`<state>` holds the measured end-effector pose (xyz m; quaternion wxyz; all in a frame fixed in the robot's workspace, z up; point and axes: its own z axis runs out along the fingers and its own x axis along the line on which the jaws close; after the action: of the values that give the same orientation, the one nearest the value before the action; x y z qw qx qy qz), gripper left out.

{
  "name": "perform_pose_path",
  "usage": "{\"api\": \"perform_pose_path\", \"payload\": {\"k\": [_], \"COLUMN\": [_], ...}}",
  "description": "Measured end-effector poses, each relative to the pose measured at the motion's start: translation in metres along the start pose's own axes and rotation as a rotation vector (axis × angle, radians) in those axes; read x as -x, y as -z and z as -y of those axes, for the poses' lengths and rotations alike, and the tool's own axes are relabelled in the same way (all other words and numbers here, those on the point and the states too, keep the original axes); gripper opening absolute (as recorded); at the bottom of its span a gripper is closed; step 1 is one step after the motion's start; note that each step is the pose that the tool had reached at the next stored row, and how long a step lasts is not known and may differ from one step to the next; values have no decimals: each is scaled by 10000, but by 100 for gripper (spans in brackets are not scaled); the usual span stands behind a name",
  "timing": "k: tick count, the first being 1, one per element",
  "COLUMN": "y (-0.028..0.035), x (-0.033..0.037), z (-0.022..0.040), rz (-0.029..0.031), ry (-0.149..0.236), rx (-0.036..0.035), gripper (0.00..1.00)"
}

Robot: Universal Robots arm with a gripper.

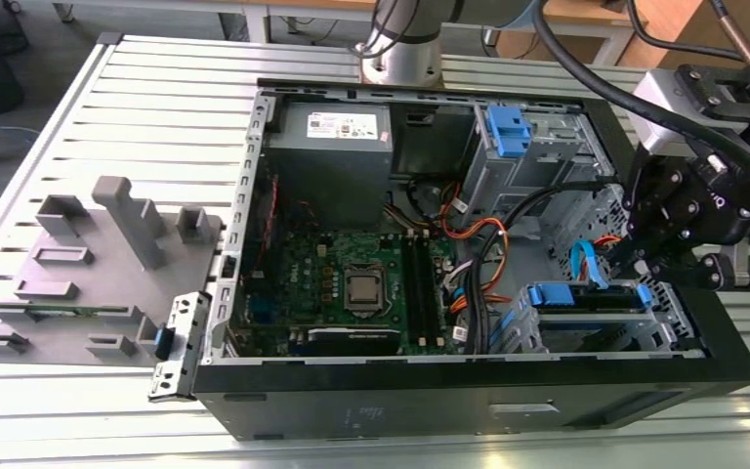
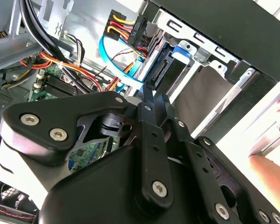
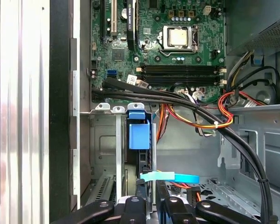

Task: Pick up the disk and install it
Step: 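Insert the second disk wire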

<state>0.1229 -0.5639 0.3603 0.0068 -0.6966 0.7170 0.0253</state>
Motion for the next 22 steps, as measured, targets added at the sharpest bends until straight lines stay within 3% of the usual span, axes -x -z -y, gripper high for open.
{"api": "perform_pose_path", "payload": {"k": [8,22], "y": [-1,-46], "x": [20,172], "z": [0,2], "rz": [-1,-1], "ry": [0,0], "rx": [0,0], "gripper": [24,24]}}
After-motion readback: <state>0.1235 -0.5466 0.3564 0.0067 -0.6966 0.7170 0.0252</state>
